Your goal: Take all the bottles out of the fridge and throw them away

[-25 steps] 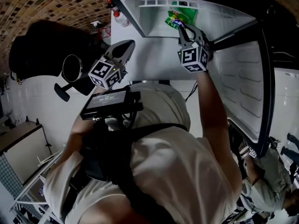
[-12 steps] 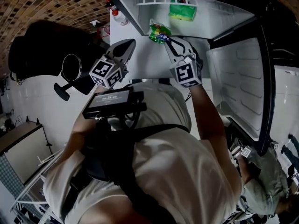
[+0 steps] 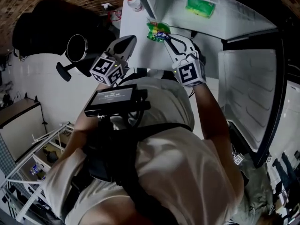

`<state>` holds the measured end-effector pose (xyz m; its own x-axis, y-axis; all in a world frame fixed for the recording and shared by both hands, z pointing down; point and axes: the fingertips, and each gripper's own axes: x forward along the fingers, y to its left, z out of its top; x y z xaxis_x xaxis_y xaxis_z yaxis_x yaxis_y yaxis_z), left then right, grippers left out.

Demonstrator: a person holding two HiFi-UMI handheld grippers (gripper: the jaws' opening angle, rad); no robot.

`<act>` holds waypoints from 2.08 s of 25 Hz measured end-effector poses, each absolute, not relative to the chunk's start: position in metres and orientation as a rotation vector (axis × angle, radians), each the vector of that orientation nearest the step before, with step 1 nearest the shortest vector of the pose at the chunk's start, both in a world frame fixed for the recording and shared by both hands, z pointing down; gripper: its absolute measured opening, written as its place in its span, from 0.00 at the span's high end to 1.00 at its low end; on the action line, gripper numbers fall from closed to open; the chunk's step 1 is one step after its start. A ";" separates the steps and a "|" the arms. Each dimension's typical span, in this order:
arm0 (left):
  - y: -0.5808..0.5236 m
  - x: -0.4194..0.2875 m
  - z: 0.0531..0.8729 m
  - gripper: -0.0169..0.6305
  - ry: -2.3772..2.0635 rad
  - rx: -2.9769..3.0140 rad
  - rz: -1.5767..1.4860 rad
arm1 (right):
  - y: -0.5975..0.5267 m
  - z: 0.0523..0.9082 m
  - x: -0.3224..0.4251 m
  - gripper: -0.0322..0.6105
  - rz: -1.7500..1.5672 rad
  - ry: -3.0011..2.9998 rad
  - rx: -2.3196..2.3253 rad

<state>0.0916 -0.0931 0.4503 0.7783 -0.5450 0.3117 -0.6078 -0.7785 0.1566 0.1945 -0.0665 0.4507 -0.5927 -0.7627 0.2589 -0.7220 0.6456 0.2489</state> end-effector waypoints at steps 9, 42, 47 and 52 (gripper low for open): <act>-0.092 0.007 0.443 0.97 -1.078 2.634 0.267 | -0.079 0.446 0.108 0.87 -0.242 -2.571 0.947; -0.081 -0.402 0.482 0.97 -1.785 2.167 0.036 | -0.145 0.513 -0.320 0.87 -0.331 -2.658 0.188; -0.068 -0.418 0.487 0.97 -1.835 2.096 0.056 | -0.149 0.524 -0.347 0.87 -0.359 -2.652 0.114; -0.046 -0.418 0.486 0.97 -1.838 2.054 -0.007 | -0.146 0.551 -0.341 0.87 -0.298 -2.501 0.099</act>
